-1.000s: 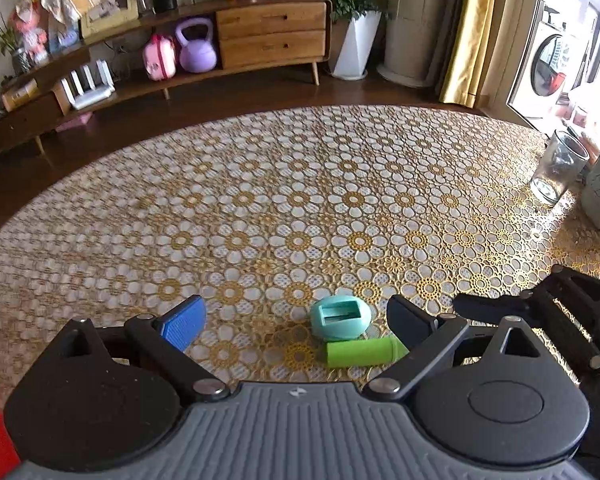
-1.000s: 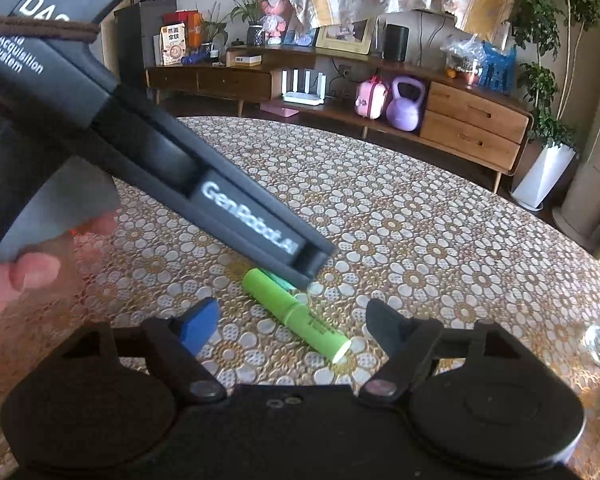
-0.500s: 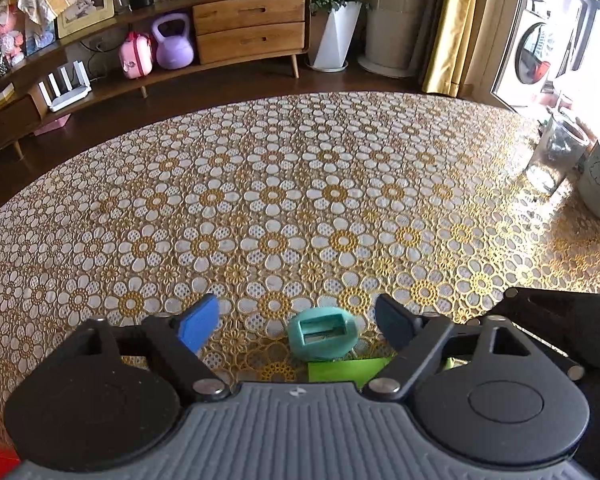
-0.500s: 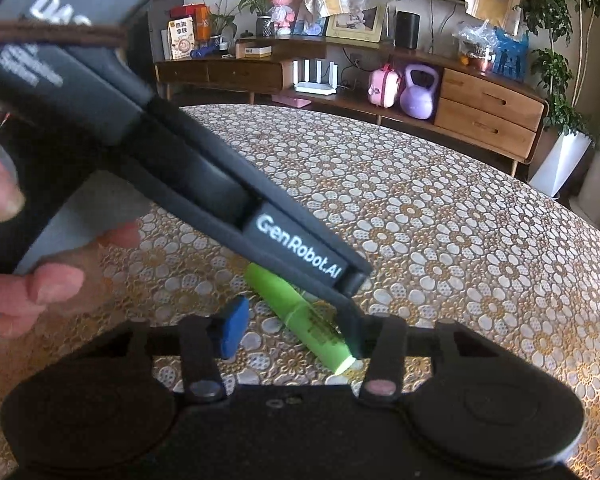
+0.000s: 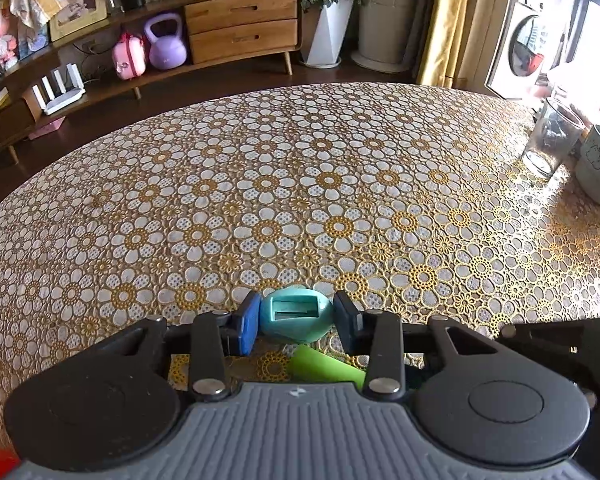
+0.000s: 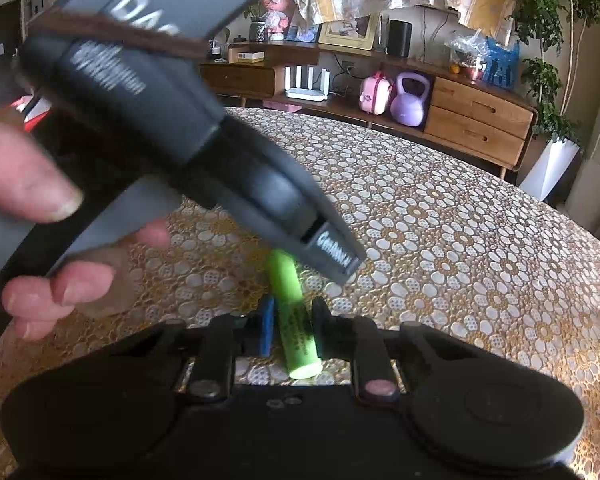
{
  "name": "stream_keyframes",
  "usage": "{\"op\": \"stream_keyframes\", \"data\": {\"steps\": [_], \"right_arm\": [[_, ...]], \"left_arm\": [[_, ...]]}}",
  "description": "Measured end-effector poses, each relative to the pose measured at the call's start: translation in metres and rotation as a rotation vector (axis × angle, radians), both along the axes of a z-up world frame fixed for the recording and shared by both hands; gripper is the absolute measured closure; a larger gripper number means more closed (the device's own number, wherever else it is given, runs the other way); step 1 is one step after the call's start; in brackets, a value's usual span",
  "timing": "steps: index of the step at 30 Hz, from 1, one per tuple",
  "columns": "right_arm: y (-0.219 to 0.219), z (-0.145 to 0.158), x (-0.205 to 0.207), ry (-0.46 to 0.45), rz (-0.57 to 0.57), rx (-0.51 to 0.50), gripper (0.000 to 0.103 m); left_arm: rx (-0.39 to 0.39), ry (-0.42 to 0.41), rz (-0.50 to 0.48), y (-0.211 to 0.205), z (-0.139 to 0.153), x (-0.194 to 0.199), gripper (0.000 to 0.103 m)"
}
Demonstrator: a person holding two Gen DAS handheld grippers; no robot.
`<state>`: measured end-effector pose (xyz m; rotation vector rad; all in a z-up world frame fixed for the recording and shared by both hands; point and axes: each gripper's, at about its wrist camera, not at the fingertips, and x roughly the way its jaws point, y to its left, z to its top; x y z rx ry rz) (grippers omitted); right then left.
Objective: Organize rigid objects
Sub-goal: 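Lift and carry the tape roll and highlighter over the red box with both tools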
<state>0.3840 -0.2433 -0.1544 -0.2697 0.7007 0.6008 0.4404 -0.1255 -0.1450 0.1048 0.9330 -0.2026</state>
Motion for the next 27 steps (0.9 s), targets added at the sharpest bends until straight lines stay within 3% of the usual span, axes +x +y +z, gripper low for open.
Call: {"op": "stream_keyframes", "data": {"steps": [9, 18, 27], "right_arm": [[-0.001, 0.009, -0.028, 0.013, -0.130, 0.022, 0.088], [-0.020, 0.042, -0.067, 0.047, -0.234, 0.114, 0.088], [-0.018, 0.093, -0.113, 0.061, -0.250, 0.195, 0.088]], "left_arm": [[-0.024, -0.001, 0.053, 0.024, 0.033, -0.004, 0.065], [0.022, -0.012, 0.041, 0.030, 0.069, -0.064, 0.065], [0.020, -0.047, 0.029, 0.057, 0.107, -0.130, 0.065]]}}
